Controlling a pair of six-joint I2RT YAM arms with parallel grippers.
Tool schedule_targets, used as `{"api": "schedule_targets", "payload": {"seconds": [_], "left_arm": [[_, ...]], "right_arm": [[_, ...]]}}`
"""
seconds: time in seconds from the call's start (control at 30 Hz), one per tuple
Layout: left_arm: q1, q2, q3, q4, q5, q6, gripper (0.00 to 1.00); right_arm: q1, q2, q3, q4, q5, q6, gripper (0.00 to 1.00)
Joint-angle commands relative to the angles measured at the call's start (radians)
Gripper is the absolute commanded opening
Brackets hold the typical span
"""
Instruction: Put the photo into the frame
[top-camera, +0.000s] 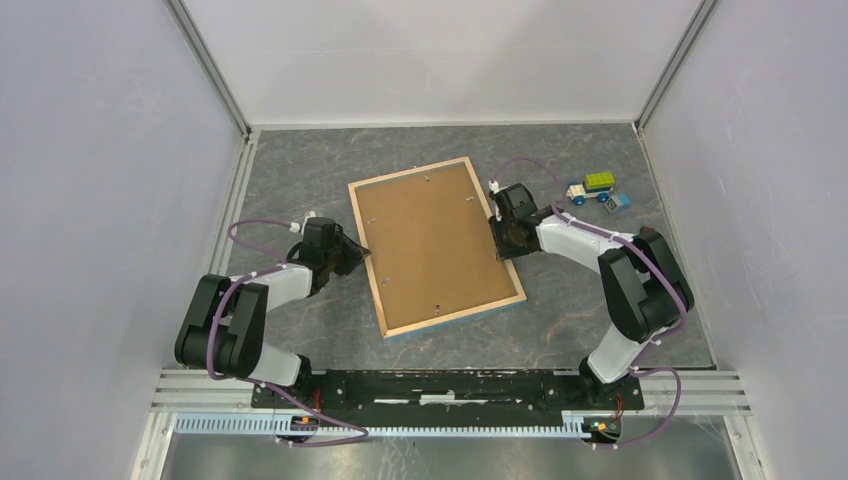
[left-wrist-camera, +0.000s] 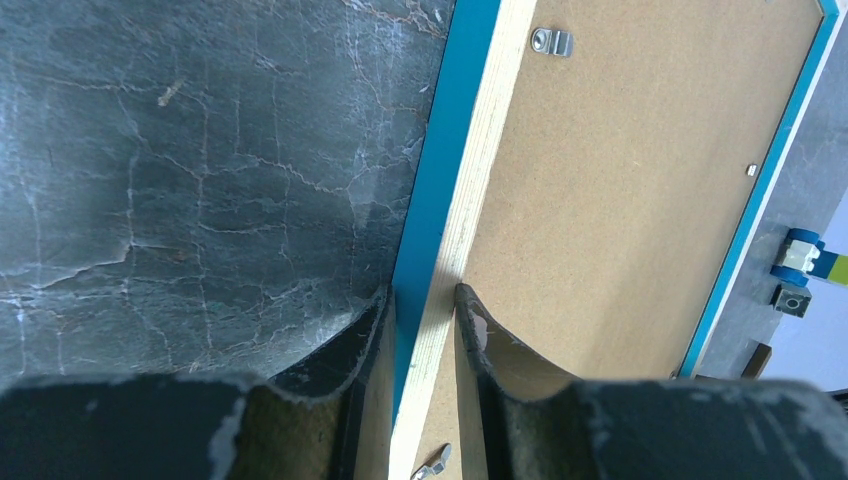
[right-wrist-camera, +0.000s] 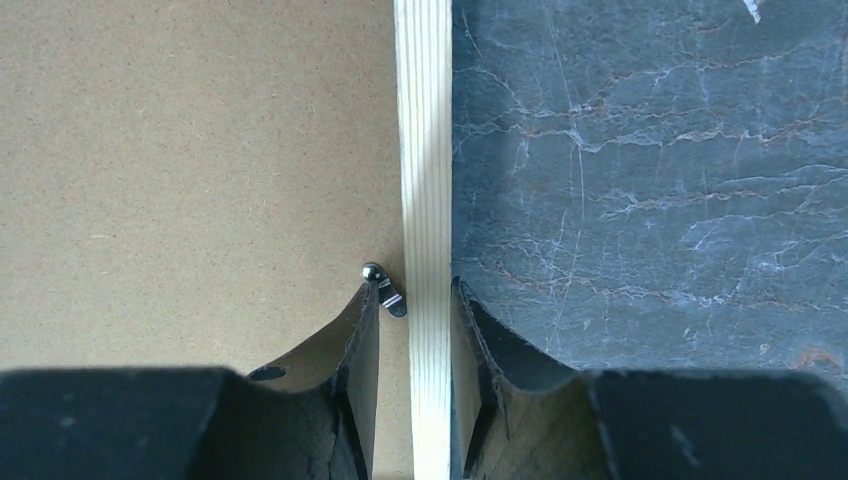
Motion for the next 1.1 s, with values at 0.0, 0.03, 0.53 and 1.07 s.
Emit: {"api": "schedule_targets", "payload": {"seconds": [0.0,0.03,0.53,1.07], "left_arm": [[-0.003,0.019,0.010,-0.030,-0.011,0.025,0.13],[-0.004,0.019,0.011,-0.031,-0.012,0.025,0.13],[-0.001,0.017,0.008,-0.027,-0.007,0.025,0.12],[0.000,0.019,0.009,-0.026,-0.006,0.025,0.11]], "right_arm": [[-0.010,0.089,-0.078,0.026,-0.010,-0.010,0.29],[-0.012,0.080,-0.072,0.021,-0.032,-0.010,0.31],[-0.068,-0.050,0.061,-0.070,-0.064,-0.036,0.47],[-0.063,-0.010,0.004,-0.011,-0.089,-0.019,0.40]]}}
